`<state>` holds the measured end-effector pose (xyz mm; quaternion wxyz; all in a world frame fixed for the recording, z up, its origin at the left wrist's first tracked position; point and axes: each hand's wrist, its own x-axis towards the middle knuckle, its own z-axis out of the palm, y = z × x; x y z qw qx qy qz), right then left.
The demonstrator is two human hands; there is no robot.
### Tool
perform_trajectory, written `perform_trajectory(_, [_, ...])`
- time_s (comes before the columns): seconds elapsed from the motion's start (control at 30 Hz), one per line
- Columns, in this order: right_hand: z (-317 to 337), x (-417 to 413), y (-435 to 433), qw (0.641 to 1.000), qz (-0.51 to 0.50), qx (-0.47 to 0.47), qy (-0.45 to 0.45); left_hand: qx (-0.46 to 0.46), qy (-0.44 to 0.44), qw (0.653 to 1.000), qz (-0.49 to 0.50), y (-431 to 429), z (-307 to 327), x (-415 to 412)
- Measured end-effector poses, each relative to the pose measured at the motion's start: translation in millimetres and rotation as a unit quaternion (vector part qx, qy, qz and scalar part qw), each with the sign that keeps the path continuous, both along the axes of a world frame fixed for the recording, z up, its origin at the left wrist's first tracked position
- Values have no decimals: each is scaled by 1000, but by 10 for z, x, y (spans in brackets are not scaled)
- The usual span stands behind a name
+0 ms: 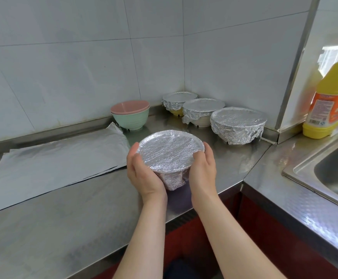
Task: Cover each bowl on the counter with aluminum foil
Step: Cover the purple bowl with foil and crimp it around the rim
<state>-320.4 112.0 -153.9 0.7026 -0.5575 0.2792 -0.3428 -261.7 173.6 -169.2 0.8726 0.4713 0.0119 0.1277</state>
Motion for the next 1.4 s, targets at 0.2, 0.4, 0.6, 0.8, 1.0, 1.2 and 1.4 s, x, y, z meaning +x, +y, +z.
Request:
perform_trajectory(0.2, [28, -134, -192, 999, 1, -35, 38, 137, -18, 989, -56, 283, 69, -5])
perform_trajectory(0.4, [55, -255, -320, 999, 30, -8, 30, 245, -71, 960, -112, 532, 81, -32])
perform_trajectory(0.6, [96, -285, -612, 1000, 1, 2, 15, 272, -101, 955, -68, 578, 88, -81])
perform_trajectory(0.8, [35, -351, -402, 1000, 1, -9, 6, 238, -45, 949, -204, 392, 141, 143])
perform_trajectory(1.0, [43, -133, -259, 1000, 2, 11, -19, 197, 13, 947, -254, 213, 9, 192])
perform_trajectory(1.2, [72, -240, -545, 997, -33, -65, 15, 257, -35, 956, -136, 396, 155, 117])
perform_trajectory(1.4, [15, -239, -651, 997, -25, -67, 29, 345, -70, 922, -160, 380, 158, 68])
